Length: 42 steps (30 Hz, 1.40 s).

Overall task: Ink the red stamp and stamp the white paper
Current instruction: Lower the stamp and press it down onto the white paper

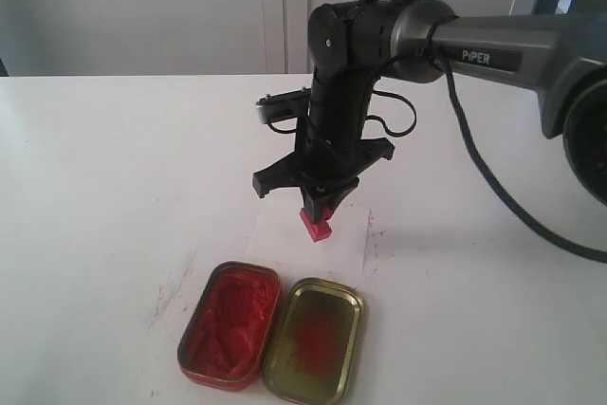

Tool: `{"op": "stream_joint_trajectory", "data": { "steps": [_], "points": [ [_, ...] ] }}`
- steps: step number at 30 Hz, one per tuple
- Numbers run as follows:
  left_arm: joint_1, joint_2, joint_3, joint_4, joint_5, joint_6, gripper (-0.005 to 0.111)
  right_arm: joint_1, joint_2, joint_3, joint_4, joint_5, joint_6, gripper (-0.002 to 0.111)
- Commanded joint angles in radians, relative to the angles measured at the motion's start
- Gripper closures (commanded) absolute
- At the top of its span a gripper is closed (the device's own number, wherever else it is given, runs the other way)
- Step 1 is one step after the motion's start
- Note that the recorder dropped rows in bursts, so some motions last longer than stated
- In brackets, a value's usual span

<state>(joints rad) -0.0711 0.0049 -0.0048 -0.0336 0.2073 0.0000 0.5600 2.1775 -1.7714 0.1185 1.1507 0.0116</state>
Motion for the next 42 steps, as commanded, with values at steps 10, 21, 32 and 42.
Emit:
{"op": "stream_joint_trajectory", "data": {
  "steps": [10, 21, 32, 42],
  "points": [
    [0.001, -0.005, 0.005, 0.001, -0.005, 0.0, 0.107, -0.003, 0.03, -0.012, 0.009, -0.049, -0.012, 0.108],
    [0.001, -0.005, 0.005, 0.001, -0.005, 0.0, 0.107, -0.003, 0.06, -0.012, -0.006, -0.05, -0.012, 0.108],
    [0.001, -0.005, 0.005, 0.001, -0.005, 0.0, 0.107, -0.003, 0.133, -0.012, 0.02, -0.093, -0.012, 0.108],
    [0.001, -0.005, 0.005, 0.001, -0.005, 0.0, 0.107, -0.003, 0.179, -0.012, 0.031, -0.093, 0.002, 0.108]
  ]
}}
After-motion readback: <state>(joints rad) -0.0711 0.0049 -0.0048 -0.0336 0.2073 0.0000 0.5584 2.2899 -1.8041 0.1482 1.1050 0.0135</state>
